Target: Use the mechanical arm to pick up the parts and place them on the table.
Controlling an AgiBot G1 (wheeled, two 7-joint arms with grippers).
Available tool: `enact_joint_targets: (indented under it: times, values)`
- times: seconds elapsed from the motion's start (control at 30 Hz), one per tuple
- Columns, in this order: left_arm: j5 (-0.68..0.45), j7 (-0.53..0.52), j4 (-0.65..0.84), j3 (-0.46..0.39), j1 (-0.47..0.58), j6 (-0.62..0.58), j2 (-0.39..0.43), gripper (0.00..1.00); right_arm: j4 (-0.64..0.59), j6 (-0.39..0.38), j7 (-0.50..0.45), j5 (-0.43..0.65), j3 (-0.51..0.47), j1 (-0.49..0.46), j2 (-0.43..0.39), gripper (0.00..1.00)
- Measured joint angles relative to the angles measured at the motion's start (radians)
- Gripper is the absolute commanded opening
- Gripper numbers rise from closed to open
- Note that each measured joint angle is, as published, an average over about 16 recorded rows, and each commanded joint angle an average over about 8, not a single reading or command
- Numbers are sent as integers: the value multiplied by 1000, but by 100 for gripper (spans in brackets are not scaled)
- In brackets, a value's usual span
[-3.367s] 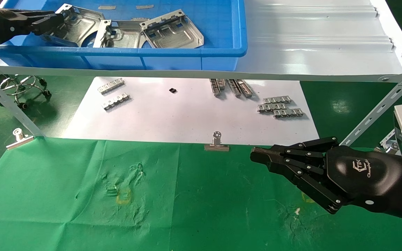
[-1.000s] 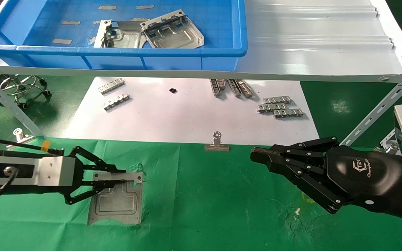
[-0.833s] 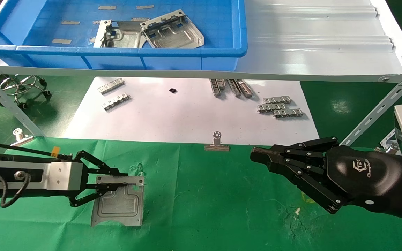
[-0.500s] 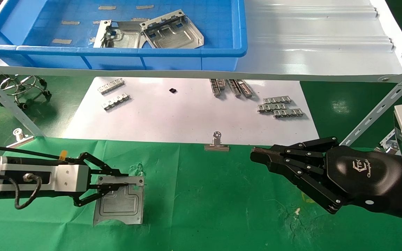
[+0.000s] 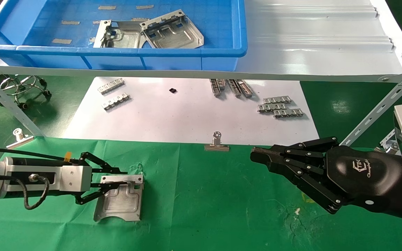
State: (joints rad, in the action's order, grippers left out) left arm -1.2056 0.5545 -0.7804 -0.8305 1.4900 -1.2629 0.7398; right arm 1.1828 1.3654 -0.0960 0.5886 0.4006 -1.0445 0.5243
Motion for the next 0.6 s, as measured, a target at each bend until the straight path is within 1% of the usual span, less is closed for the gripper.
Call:
enact_joint_targets:
  times: [0.17, 0.3, 0.33, 0.57, 0.6]
  values:
    - [18, -10, -1, 6, 4, -18, -4, 100, 0, 0, 0, 0, 0, 0, 0, 0]
    - [50, -43, -9, 13, 10, -56, -14, 100, 0, 0, 0, 0, 0, 0, 0, 0]
    - [61, -55, -12, 15, 12, -70, -18, 100, 0, 0, 0, 0, 0, 0, 0, 4]
    - [157, -168, -30, 36, 19, -178, -44, 100, 0, 0, 0, 0, 0, 0, 0, 91]
    - [169, -184, -34, 40, 18, -190, -47, 100, 0, 0, 0, 0, 0, 0, 0, 100]
